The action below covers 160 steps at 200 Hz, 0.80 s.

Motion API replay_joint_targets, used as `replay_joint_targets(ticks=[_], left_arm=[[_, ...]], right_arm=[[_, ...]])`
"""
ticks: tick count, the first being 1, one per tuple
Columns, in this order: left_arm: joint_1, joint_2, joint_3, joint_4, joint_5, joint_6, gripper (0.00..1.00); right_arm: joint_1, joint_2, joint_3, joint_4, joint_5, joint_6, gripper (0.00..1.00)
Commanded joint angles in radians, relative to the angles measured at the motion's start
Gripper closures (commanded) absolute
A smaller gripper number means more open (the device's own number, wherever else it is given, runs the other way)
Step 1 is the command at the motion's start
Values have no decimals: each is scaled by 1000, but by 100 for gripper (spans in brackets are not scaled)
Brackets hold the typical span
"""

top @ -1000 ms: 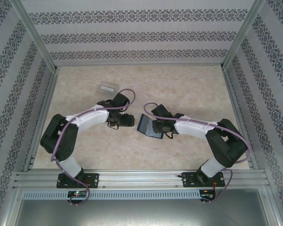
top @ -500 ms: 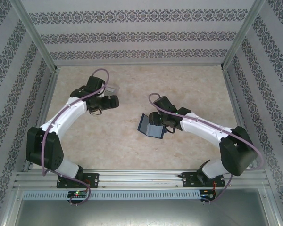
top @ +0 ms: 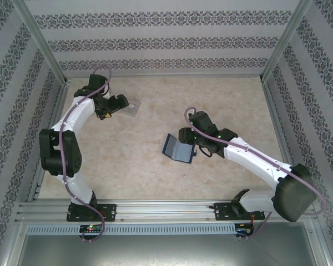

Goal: Put the credit cards into the card holder
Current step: Move the storage box to the center of the table.

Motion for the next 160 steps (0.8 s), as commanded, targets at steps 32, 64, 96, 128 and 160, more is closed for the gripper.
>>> replay_joint_targets(ticks=[32, 64, 96, 128, 160], left_arm=[[2, 35, 3, 98, -64, -241, 17], [3, 81, 17, 83, -123, -331, 28], [3, 148, 70, 71, -139, -365, 36], [2, 210, 89, 83, -134, -390, 39], [2, 243, 86, 113, -129, -389, 60]], right_arm=[[-23, 58, 50, 0, 5, -57, 49], [-30, 88, 75, -8, 1, -75, 50], [-39, 92, 78, -13, 0, -81, 50], [-51, 98, 76, -23, -4, -90, 50], [-57, 98, 72, -33, -3, -101, 51]])
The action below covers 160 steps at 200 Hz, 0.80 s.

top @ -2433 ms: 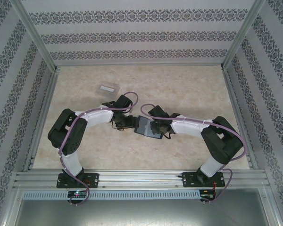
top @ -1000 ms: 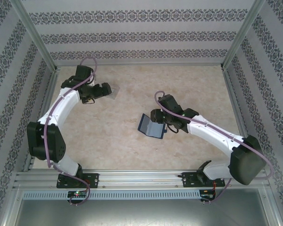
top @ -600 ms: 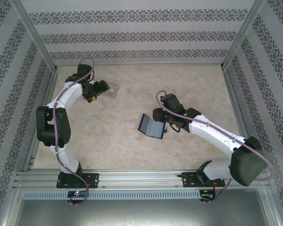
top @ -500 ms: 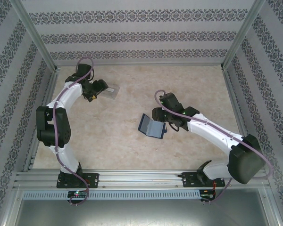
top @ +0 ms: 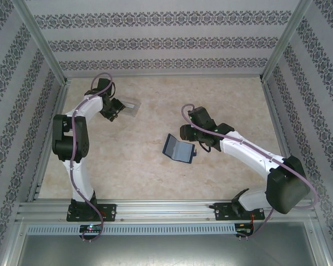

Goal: Put the credit cards into the card holder
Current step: Move the storage box to the center of the table.

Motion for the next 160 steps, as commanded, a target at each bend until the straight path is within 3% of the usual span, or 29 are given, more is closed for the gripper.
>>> replay_joint_targets(ticks=[1, 50, 79, 105, 160], left_arm=[[2, 19, 25, 22, -20, -19, 61], [3, 29, 38, 8, 12, 34, 76], [2, 17, 27, 9, 36, 74, 81], [2, -7, -3, 47, 95, 112, 93], [-1, -57, -54, 41, 234, 204, 98]], right_arm=[[-7, 6, 22, -25, -1, -24, 51], [-15, 14, 22, -27, 2, -29, 51], [-15, 28, 31, -23, -9, -26, 51], [-15, 37, 36, -21, -18, -18, 51], [-15, 24, 27, -37, -47, 9, 51]])
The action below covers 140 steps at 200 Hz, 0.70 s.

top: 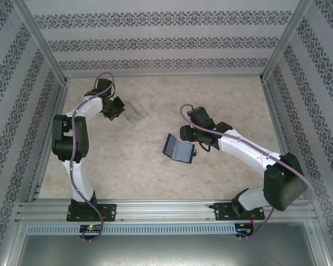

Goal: Put the credit cards into the card holder
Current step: Move the storage box to the center of the table.

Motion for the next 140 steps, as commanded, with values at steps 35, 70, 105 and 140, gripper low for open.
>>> replay_joint_targets(ticks=[35, 70, 105, 140], left_arm=[[-21, -60, -36, -68, 189, 160, 96], [-36, -49, -10, -144, 269, 271, 92], [-42, 10, 50, -252, 278, 384, 79], [-41, -18, 83, -248, 290, 378, 62]], right_arm=[[-8, -29, -1, -22, -35, 40, 52], [-6, -47, -17, -21, -45, 54, 52], [-6, -46, -12, -17, -53, 47, 52], [-3, -50, 9, -22, -52, 46, 52]])
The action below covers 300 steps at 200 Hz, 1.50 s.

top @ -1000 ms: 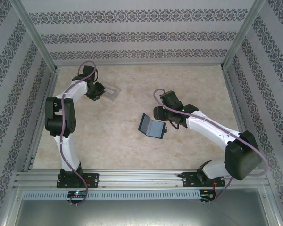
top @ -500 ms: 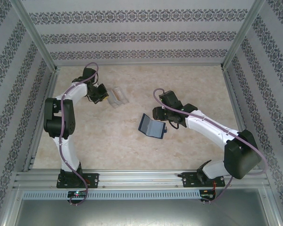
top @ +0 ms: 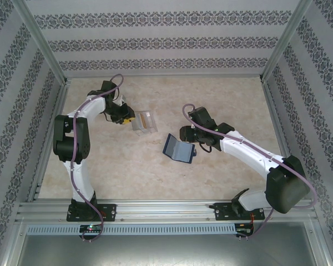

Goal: Put the credit cards into the card holder
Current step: Move the storage box to the center of the table, then pick up the credit card from the storage box.

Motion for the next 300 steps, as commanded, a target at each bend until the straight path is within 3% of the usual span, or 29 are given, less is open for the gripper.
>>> replay_joint_targets(ticks=[1, 35, 83, 127, 204, 300], left_arm=[[-4, -15, 55, -59, 37, 49, 61], [-7, -84, 88, -90, -28, 7, 49], [-117, -172, 43, -109, -222, -108, 46], [-171, -111, 64, -127, -287, -219, 44], [-196, 0, 137, -180, -318, -244, 39], [-202, 73, 204, -160, -237, -235, 41]], right_arm=[[-4, -20, 19, -12, -13, 5, 52], [-3, -27, 6, -7, -5, 12, 51], [-12, -8, 18, -3, 6, -8, 51], [-15, 25, 37, 4, 0, -16, 50], [-32, 15, 3, 9, 12, -14, 49], [-45, 33, -1, 20, 0, -12, 49]])
